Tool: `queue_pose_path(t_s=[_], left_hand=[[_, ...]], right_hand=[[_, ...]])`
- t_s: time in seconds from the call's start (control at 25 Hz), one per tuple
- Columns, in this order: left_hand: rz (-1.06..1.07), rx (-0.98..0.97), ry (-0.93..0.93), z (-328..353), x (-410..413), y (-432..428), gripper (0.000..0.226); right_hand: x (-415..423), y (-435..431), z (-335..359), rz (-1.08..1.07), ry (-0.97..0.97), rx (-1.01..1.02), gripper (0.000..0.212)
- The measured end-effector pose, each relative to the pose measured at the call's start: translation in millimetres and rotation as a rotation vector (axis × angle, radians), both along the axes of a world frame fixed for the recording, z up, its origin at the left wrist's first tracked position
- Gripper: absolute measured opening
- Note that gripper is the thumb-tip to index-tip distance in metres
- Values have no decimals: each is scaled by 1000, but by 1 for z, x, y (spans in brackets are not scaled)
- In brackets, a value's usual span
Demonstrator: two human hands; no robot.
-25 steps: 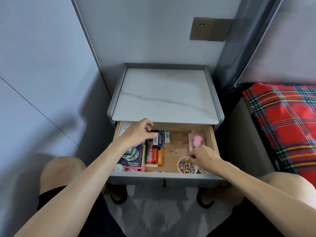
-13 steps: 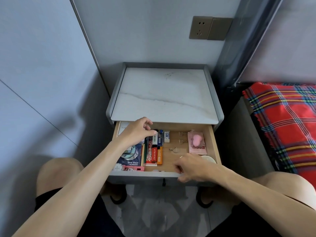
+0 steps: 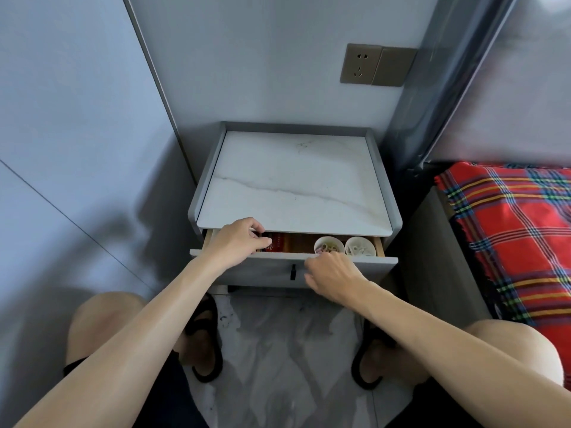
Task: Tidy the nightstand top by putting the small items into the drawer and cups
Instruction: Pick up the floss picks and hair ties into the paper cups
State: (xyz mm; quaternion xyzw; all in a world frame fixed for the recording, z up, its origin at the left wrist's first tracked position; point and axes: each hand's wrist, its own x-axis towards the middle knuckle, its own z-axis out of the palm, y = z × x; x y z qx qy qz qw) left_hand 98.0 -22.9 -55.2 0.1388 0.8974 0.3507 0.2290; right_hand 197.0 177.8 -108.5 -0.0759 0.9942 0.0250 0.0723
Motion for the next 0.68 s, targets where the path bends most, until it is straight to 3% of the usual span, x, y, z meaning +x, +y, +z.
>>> queue_pose_path(t_s=[0.48, 0.68], left_hand=[[-26, -18, -17, -3, -22, 16, 28], [-66, -48, -8, 6, -22, 20, 30]], right_hand=[[-48, 13, -5, -168, -94, -131, 35], [-46, 15, 17, -264, -326, -335, 20]])
